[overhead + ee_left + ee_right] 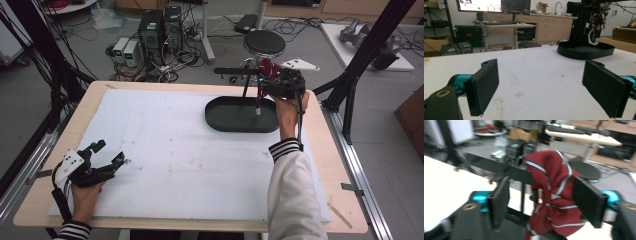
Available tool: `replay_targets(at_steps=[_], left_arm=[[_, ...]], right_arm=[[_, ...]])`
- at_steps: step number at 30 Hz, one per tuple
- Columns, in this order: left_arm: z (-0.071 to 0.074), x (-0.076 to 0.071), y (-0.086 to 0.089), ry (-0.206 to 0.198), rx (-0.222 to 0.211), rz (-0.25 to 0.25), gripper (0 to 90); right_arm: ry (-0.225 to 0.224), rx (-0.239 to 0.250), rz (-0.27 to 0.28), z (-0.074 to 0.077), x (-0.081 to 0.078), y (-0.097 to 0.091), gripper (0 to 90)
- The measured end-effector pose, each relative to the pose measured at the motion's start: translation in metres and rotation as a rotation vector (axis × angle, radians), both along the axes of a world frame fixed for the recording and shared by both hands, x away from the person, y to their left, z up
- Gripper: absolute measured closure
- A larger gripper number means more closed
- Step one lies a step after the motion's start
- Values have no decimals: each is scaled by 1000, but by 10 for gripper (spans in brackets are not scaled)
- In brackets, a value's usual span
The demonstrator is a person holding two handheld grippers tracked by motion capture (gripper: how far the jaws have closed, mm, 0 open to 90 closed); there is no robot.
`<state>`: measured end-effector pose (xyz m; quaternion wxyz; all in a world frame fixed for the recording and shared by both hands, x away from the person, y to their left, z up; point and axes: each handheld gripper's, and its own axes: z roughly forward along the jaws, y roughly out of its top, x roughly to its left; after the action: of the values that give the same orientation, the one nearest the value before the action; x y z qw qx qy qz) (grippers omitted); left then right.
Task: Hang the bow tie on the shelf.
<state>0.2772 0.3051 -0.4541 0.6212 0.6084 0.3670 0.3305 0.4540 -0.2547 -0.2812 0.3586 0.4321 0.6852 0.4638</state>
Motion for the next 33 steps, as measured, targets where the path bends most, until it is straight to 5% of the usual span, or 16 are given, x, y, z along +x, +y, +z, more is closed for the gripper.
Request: replay_targets(at_steps=[4, 7, 11, 15, 20, 25, 33], left_arm=[[0, 0, -1, 2, 4, 2, 145], [0, 0, 0, 2, 3, 2, 144], [0, -1, 0, -4, 3, 2, 144], [0, -1, -1, -9, 4, 2, 144], [0, -1, -1, -11, 8, 3, 144], [0, -1, -1, -12, 10, 2, 144], [0, -2, -2, -17, 12, 5, 144]], right_arm=[[-4, 56, 55, 10, -15, -3, 128], [-7, 117, 109, 19, -30, -7, 110], [-123, 141, 143, 18, -67, -12, 110], [-147, 155, 179, 7, -106, -20, 110], [-196, 169, 184, -19, -154, -31, 111], [-239, 185, 162, -62, -188, -35, 111], [-230, 209, 159, -129, -198, -33, 110]])
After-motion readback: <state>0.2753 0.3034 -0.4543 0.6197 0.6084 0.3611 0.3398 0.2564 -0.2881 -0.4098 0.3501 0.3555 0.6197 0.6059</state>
